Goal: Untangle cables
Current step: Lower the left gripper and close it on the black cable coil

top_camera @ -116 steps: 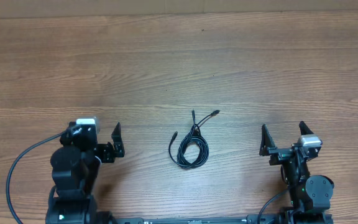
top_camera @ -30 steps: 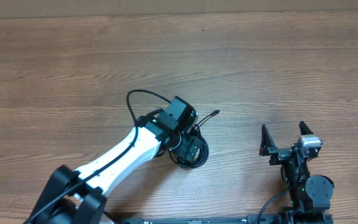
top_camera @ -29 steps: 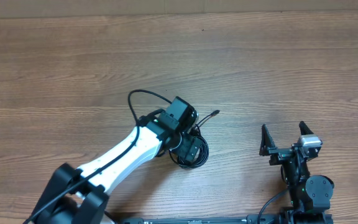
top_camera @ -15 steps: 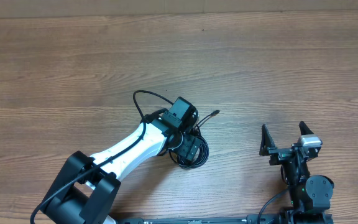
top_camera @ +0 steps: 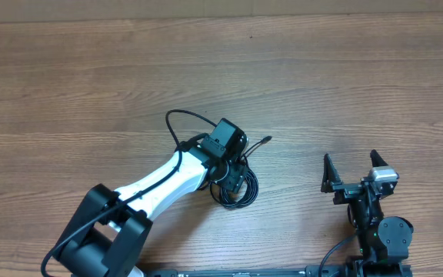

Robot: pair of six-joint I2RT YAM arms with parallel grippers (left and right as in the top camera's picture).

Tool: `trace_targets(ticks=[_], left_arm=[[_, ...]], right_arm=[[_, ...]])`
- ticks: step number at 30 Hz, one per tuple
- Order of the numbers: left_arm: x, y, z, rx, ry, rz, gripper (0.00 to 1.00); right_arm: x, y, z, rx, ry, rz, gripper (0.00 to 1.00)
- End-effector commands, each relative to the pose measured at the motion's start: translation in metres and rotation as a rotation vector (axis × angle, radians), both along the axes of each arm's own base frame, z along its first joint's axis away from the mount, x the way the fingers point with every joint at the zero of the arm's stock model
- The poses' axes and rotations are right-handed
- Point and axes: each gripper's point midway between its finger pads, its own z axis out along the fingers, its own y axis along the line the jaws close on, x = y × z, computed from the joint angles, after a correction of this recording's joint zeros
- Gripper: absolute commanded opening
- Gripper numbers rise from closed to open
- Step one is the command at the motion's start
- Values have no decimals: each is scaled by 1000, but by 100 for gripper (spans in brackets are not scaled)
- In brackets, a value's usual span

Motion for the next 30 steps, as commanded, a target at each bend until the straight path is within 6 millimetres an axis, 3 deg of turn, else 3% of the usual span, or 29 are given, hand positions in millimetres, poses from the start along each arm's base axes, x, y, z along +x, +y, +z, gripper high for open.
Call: trace_targets(ticks=[1, 4, 7, 9, 18, 30], left_arm=[[5, -4, -4, 6, -2, 6, 60], [6, -3, -6, 9, -3, 6, 42], [12, 4, -6, 47, -32, 23, 14], [18, 11, -7, 84, -61, 40, 4], [32, 18, 0, 79, -75, 202, 4], [36, 15, 2, 61, -86, 207, 4]], right_arm=[[0, 0, -2, -5, -3, 0, 100], [0, 0, -2, -5, -3, 0, 100], [0, 0, -2, -5, -3, 0, 100], [0, 0, -2, -5, -3, 0, 100], [0, 0, -2, -5, -3, 0, 100], [0, 0, -2, -5, -3, 0, 100]])
